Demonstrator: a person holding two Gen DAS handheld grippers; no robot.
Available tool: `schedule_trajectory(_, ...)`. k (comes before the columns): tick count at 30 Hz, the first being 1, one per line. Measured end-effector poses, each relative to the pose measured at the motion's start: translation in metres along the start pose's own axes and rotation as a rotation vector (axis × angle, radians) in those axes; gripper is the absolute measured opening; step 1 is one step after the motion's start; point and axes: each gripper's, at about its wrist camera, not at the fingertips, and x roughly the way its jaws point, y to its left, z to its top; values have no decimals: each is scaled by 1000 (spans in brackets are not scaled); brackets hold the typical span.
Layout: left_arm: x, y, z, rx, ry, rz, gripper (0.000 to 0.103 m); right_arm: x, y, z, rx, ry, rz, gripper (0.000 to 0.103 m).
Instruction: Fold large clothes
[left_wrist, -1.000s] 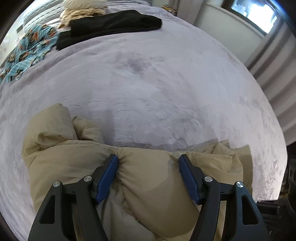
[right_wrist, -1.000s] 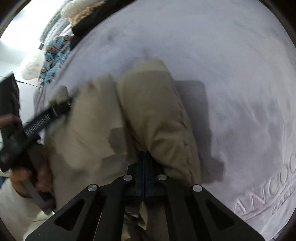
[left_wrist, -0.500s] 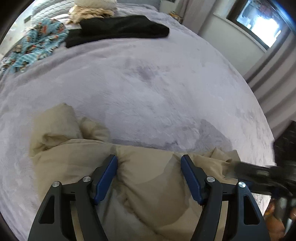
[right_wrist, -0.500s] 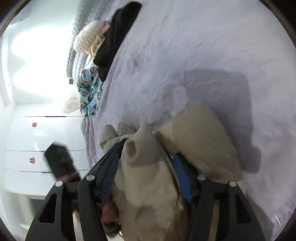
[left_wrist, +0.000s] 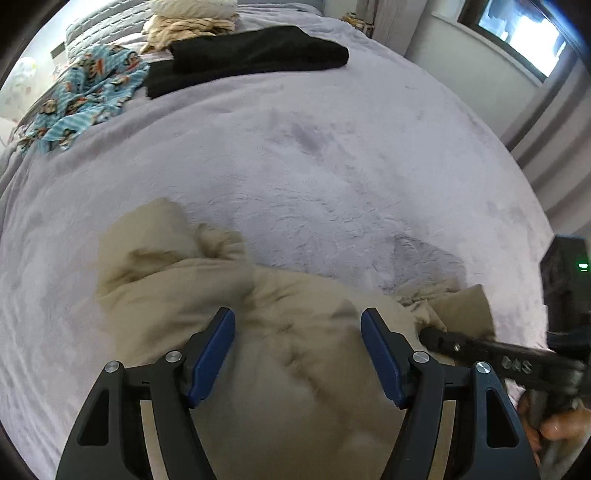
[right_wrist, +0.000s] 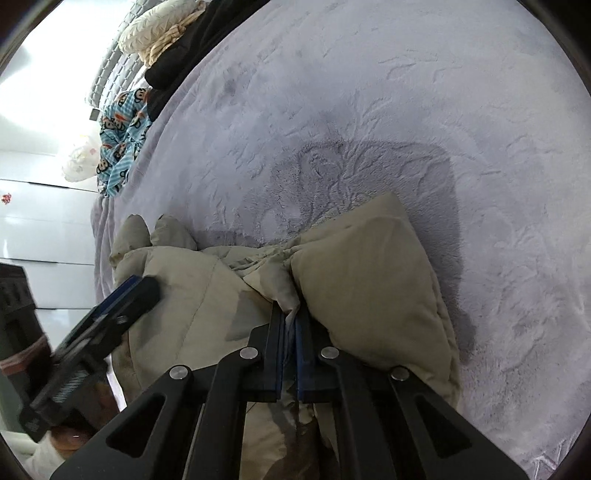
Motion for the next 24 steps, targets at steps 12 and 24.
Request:
schedule_trajectory(12,-45,53,-98,-135,91,40,72,-15,15,-7,-54,3,-67,8)
schedule_trajectory(24,-48,59,-110,-163,100,4,83,-65,24,-69,-55,-8,-166,8)
